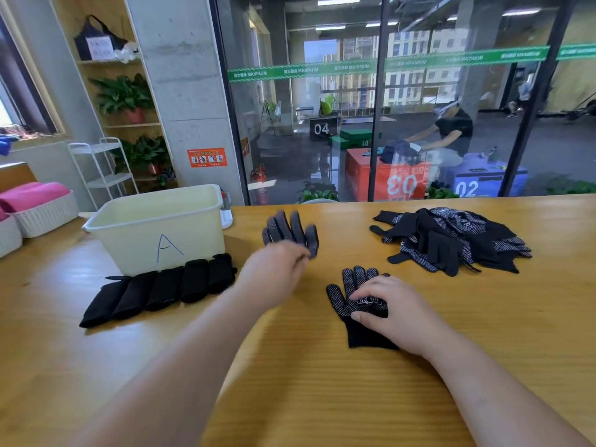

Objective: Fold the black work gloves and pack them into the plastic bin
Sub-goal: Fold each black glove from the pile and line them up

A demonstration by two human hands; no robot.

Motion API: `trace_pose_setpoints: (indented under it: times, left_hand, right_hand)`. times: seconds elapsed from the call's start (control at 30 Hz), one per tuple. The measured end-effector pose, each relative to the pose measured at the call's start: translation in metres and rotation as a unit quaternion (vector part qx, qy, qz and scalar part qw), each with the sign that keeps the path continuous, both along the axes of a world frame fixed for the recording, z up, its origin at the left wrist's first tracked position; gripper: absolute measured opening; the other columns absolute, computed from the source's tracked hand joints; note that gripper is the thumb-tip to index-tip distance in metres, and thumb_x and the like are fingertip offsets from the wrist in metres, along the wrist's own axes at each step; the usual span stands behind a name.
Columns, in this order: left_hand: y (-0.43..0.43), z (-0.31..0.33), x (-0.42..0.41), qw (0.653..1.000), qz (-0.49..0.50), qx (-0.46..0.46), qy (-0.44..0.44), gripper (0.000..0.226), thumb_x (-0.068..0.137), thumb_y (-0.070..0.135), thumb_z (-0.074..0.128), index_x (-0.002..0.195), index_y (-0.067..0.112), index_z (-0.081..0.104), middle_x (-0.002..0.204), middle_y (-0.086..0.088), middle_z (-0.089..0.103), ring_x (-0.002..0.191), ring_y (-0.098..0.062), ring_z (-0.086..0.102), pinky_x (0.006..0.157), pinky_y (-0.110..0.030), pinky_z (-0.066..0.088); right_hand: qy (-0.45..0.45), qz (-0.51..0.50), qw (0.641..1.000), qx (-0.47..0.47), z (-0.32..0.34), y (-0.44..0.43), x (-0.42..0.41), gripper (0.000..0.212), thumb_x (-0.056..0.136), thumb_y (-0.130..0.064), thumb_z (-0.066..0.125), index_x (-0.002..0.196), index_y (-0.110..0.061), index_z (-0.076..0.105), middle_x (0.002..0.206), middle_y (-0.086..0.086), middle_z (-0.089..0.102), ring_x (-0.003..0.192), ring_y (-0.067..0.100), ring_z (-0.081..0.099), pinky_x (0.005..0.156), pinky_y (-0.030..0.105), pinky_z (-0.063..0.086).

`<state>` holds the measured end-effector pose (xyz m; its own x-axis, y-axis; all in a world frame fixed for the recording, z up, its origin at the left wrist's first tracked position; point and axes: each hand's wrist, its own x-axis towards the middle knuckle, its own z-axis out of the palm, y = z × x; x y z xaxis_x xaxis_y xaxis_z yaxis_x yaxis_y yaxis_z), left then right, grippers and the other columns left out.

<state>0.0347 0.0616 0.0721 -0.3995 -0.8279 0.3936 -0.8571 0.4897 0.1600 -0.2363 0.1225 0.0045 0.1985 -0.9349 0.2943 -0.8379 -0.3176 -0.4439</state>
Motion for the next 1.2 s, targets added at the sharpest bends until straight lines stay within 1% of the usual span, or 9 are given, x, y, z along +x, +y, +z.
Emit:
trace_pose_setpoints:
  times: [0.13,0.23,0.4,0.53,0.67,0.83,1.0,1.07,1.2]
  left_hand:
    - [0.022,-0.058,0.007,0.996,-0.010,0.066,-0.062,0.047,0.106,0.061,0.044,0.142,0.037,0.064,0.149,0.017,0.057,0.136,-0.012,0.054,0.102,-0.040,0.055]
    - [0.026,-0.053,0.012,0.997,0.011,0.072,-0.034,0.063,0.101,0.079,0.033,0.131,0.038,0.070,0.138,0.019,0.063,0.127,-0.009,0.058,0.095,-0.040,0.059]
    - [0.030,-0.050,0.014,0.998,-0.003,0.050,-0.038,0.039,0.109,0.058,0.043,0.117,0.036,0.074,0.120,0.017,0.065,0.113,-0.012,0.058,0.087,-0.040,0.059]
    - [0.027,-0.057,0.016,1.000,0.001,0.029,0.011,0.026,0.108,0.037,0.056,0.127,0.032,0.073,0.128,0.014,0.065,0.122,-0.013,0.055,0.095,-0.036,0.055]
    - [0.018,-0.060,0.024,0.997,0.012,0.081,0.000,0.046,0.104,0.043,0.059,0.149,0.031,0.058,0.151,0.012,0.053,0.143,-0.017,0.042,0.115,-0.038,0.043]
    - [0.004,-0.046,0.032,0.971,0.003,0.215,-0.109,0.087,0.095,0.065,0.045,0.170,0.032,0.016,0.178,0.015,0.005,0.164,-0.016,0.000,0.133,-0.050,0.010]
    - [0.005,-0.050,0.025,0.977,0.012,0.192,-0.087,0.071,0.108,0.060,0.029,0.171,0.033,0.008,0.179,0.006,-0.002,0.165,-0.019,-0.008,0.133,-0.046,0.001]
    - [0.011,-0.055,0.017,0.982,0.016,0.180,-0.061,0.071,0.109,0.064,0.024,0.171,0.036,0.005,0.179,0.005,-0.006,0.165,-0.021,-0.011,0.133,-0.047,0.000]
    - [0.013,-0.066,0.009,0.969,0.021,0.209,-0.127,0.081,0.101,0.081,0.014,0.170,0.041,-0.001,0.178,0.001,-0.014,0.164,-0.026,-0.018,0.133,-0.051,-0.003]
  right_hand:
    - [0.010,0.001,1.000,0.001,0.000,-0.001,0.000,0.032,0.093,-0.064,0.068,0.122,-0.049,0.070,0.126,-0.035,0.056,0.126,-0.006,0.043,0.105,0.028,0.041]
    - [0.018,-0.002,1.000,0.000,-0.001,-0.001,0.001,0.031,0.094,-0.064,0.067,0.121,-0.050,0.069,0.125,-0.036,0.055,0.125,-0.007,0.042,0.104,0.027,0.041]
    - [0.018,-0.001,1.000,0.004,0.000,0.001,0.002,0.028,0.094,-0.062,0.067,0.120,-0.051,0.069,0.123,-0.037,0.055,0.124,-0.008,0.042,0.104,0.028,0.042]
    - [0.018,-0.001,1.000,0.006,0.002,0.003,0.003,0.027,0.095,-0.061,0.067,0.120,-0.051,0.069,0.124,-0.037,0.055,0.124,-0.008,0.042,0.104,0.029,0.043]
    - [0.016,-0.001,1.000,0.010,0.003,0.003,0.004,0.028,0.096,-0.060,0.066,0.122,-0.050,0.070,0.124,-0.036,0.056,0.124,-0.008,0.042,0.105,0.030,0.044]
    - [0.025,-0.004,1.000,0.012,0.006,0.004,0.007,0.028,0.097,-0.060,0.065,0.122,-0.050,0.069,0.124,-0.037,0.055,0.124,-0.007,0.042,0.105,0.031,0.045]
    - [0.022,-0.018,1.000,-0.003,0.009,0.008,0.010,0.030,0.097,-0.060,0.064,0.125,-0.050,0.068,0.128,-0.037,0.053,0.126,-0.008,0.040,0.106,0.035,0.047]
    - [0.029,-0.038,0.999,-0.007,0.013,0.008,0.015,0.045,0.099,-0.065,0.058,0.140,-0.048,0.060,0.148,-0.035,0.044,0.141,-0.003,0.033,0.117,0.039,0.041]
    - [0.176,-0.032,0.977,0.113,0.006,0.007,0.030,0.083,0.097,-0.084,0.019,0.168,-0.045,0.006,0.176,-0.015,-0.009,0.163,0.013,-0.011,0.133,0.043,0.003]
